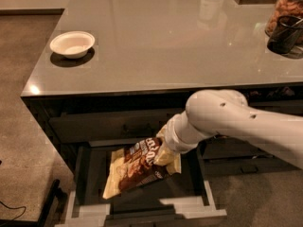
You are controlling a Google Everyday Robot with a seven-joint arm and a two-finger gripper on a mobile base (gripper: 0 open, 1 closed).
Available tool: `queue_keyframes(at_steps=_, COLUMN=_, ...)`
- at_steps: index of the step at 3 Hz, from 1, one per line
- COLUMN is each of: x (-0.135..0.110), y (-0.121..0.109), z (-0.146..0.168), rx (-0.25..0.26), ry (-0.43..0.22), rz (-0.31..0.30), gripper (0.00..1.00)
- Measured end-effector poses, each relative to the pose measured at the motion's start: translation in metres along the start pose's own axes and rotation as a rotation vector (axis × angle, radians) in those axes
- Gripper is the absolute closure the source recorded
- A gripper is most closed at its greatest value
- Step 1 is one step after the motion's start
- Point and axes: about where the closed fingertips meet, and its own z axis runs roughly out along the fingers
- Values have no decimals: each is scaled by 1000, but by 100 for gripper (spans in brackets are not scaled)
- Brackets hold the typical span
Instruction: Pick brown chip bag from middle drawer and place on counter
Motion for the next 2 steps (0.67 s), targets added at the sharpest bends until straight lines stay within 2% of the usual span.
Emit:
queue_keyframes(at_steps=1, x=-28, y=-13, z=-60, rx=39, ry=25, rz=-12, gripper=100)
queue_keyframes(at_steps=2, x=-61, y=-35, z=-133, rx=93, ry=69, rz=-24, gripper=100)
